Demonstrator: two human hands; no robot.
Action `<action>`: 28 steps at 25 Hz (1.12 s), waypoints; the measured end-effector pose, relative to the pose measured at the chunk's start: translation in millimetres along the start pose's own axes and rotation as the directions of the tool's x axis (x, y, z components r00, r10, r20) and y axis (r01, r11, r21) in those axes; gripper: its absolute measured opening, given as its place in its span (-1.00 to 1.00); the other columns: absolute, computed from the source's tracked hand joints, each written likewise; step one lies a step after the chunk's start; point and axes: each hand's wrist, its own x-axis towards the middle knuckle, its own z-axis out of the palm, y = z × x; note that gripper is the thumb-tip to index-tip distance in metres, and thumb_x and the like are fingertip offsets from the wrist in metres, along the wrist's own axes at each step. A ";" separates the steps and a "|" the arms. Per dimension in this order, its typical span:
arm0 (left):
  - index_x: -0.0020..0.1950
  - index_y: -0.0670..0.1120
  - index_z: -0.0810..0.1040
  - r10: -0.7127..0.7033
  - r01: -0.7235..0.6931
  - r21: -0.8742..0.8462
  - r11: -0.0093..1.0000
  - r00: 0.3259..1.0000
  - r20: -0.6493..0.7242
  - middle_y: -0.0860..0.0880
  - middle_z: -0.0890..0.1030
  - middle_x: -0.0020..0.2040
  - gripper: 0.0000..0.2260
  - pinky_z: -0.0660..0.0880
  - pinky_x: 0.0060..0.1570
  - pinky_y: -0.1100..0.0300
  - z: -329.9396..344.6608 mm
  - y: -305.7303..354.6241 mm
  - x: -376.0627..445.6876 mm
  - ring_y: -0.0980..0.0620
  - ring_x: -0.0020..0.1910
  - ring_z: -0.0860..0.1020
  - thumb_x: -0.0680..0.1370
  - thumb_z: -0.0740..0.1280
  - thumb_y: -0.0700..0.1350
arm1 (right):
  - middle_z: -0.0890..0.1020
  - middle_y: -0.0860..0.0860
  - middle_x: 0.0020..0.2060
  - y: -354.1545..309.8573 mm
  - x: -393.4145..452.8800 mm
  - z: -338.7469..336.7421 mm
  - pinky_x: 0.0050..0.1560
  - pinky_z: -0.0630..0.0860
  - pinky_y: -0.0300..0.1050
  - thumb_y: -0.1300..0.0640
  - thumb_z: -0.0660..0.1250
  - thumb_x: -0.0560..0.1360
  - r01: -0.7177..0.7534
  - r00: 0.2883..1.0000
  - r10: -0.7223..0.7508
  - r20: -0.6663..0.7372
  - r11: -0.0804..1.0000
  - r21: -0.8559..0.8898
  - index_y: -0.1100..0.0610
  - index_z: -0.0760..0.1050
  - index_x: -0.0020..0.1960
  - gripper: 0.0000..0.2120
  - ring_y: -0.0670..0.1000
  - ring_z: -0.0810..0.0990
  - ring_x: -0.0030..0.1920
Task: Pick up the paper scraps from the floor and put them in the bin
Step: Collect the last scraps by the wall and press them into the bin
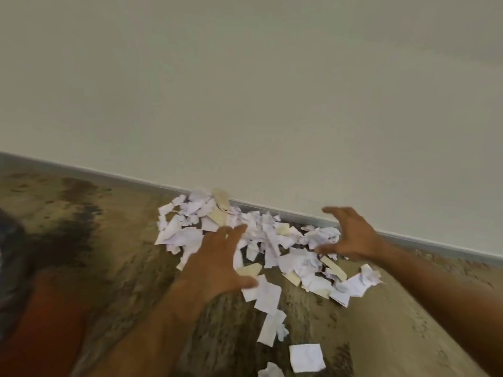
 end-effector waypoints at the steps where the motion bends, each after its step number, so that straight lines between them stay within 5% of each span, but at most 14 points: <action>1: 0.54 0.27 -0.10 -0.025 0.024 0.026 0.999 0.998 0.060 0.08 -0.01 0.60 0.05 0.23 0.46 -0.11 23.2 4.4 8.9 -0.07 0.57 0.04 0.25 0.50 0.36 | 0.30 0.10 0.45 26.1 -8.0 17.3 0.38 0.33 0.12 -0.53 0.42 0.07 -0.087 0.996 0.087 0.021 0.996 -0.001 -0.09 0.14 0.51 0.15 0.15 0.30 0.42; 7: 0.51 0.29 -0.30 -0.084 0.076 0.082 0.994 0.991 0.099 -0.02 -0.21 0.59 0.21 0.36 0.33 -0.15 98.3 17.8 71.2 -0.21 0.55 -0.03 0.20 0.56 0.30 | 0.01 0.15 0.56 80.0 -29.2 110.1 0.45 0.15 0.31 -0.65 0.35 -0.10 -0.468 0.873 0.441 0.208 0.877 0.106 -0.17 -0.21 0.55 0.41 0.26 -0.02 0.54; 11: 0.46 0.32 -0.40 -0.101 0.069 0.245 0.967 0.987 0.122 -0.11 -0.43 0.53 0.31 0.45 0.25 -0.16 117.4 17.5 113.1 -0.32 0.54 -0.07 0.13 0.61 0.28 | -0.13 0.10 0.57 55.0 -7.3 141.2 0.41 0.14 0.35 -0.62 0.38 -0.11 -0.444 0.879 0.394 0.269 0.882 0.157 -0.27 -0.28 0.52 0.40 0.31 -0.10 0.54; 16: 0.50 0.30 -0.33 -0.070 0.000 0.429 0.903 0.987 0.147 -0.13 -0.56 0.46 0.33 0.43 0.26 -0.21 125.6 15.2 148.8 -0.34 0.52 -0.03 0.07 0.60 0.33 | -0.16 0.10 0.56 35.8 25.9 144.3 0.42 0.18 0.28 -0.55 0.41 0.04 -0.321 0.940 0.293 0.174 0.932 0.167 -0.33 -0.28 0.50 0.27 0.28 -0.16 0.54; 19: 0.54 0.25 -0.02 -0.065 -0.036 0.458 0.888 0.977 0.204 -0.11 -0.31 0.57 0.15 0.35 0.33 -0.19 119.7 17.3 159.7 -0.30 0.52 0.03 0.12 0.59 0.31 | -0.04 0.09 0.55 22.9 41.2 154.5 0.43 0.20 0.20 -0.51 0.40 0.16 -0.185 0.980 0.177 0.092 0.979 0.081 -0.35 -0.20 0.49 0.11 0.25 -0.05 0.54; 21: 0.50 0.20 0.17 -0.071 -0.035 0.425 0.904 0.970 0.231 -0.09 -0.07 0.58 0.00 0.38 0.31 -0.14 115.5 20.9 159.6 -0.26 0.50 0.12 0.17 0.61 0.25 | 0.06 0.04 0.52 17.3 47.0 161.2 0.39 0.28 0.13 -0.45 0.38 0.25 -0.108 0.992 0.105 0.073 0.993 0.037 -0.30 0.03 0.49 -0.07 0.20 0.08 0.50; 25: 0.30 0.06 0.46 -0.039 -0.028 0.312 0.950 0.978 0.207 -0.04 0.34 0.35 -0.34 0.48 0.15 0.03 114.3 17.6 159.4 -0.10 0.25 0.43 0.27 0.61 0.10 | 0.33 -0.01 0.31 9.8 48.1 166.9 0.18 0.44 -0.16 -0.21 0.49 0.34 0.000 1.000 -0.002 0.016 0.983 0.183 -0.12 0.49 0.28 -0.45 -0.01 0.38 0.22; 28: 0.14 -0.01 0.62 -0.054 0.006 0.233 0.972 0.978 0.202 -0.02 0.54 0.17 -0.68 0.50 0.11 0.16 114.1 11.9 156.9 -0.05 0.12 0.54 0.40 0.52 -0.13 | 0.44 -0.06 0.08 5.8 46.6 171.7 -0.05 0.45 -0.38 0.04 0.55 0.35 0.004 1.000 0.000 -0.012 0.943 0.332 -0.05 0.63 0.04 -0.72 -0.16 0.42 -0.06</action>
